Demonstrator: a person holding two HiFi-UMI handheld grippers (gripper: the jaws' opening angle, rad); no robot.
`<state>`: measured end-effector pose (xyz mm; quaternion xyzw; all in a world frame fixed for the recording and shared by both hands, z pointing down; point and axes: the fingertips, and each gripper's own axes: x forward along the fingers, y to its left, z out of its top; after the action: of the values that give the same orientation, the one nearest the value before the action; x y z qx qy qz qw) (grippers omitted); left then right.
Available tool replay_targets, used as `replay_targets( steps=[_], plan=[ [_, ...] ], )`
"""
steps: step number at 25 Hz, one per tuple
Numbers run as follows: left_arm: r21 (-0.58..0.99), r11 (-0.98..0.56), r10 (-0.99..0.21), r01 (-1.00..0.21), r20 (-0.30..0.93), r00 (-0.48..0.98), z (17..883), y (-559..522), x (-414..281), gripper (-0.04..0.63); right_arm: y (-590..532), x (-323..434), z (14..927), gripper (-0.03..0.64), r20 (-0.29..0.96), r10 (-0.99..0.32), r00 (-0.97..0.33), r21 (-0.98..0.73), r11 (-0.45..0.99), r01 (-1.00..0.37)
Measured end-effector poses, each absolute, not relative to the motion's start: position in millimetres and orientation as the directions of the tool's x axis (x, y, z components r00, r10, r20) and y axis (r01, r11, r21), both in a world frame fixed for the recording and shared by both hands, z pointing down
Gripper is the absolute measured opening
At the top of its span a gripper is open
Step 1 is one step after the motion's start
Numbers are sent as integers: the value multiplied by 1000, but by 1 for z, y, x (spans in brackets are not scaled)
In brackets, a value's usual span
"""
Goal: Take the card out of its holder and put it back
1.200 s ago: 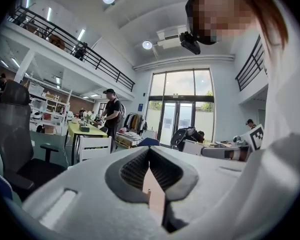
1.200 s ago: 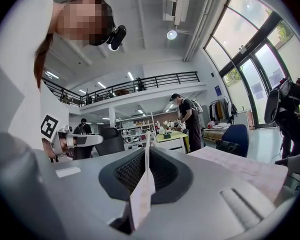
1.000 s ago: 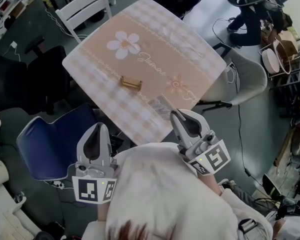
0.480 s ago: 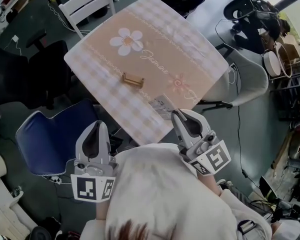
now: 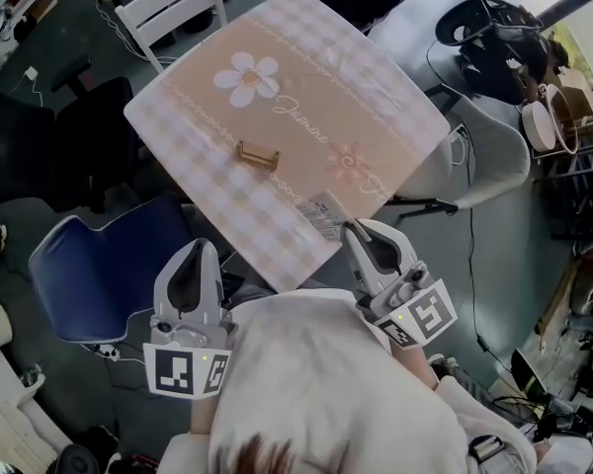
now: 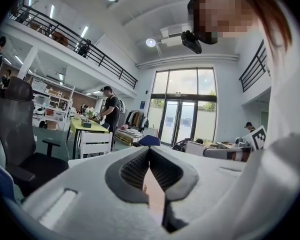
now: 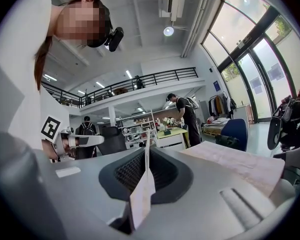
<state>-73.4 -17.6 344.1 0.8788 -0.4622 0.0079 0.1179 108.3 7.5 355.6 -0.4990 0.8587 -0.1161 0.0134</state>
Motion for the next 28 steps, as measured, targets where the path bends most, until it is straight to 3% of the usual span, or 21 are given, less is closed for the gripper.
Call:
replay_targets(
  steps=[10, 28],
  plan=[
    [211, -567, -793, -796, 120, 597, 343, -24, -64, 0, 6, 110, 355, 20, 96, -851, -517, -229, 487, -843],
    [219, -449, -870, -866, 115, 480, 344, -40, -102, 0, -90, 95, 345, 20, 47, -760, -648, -113, 641, -760]
  ],
)
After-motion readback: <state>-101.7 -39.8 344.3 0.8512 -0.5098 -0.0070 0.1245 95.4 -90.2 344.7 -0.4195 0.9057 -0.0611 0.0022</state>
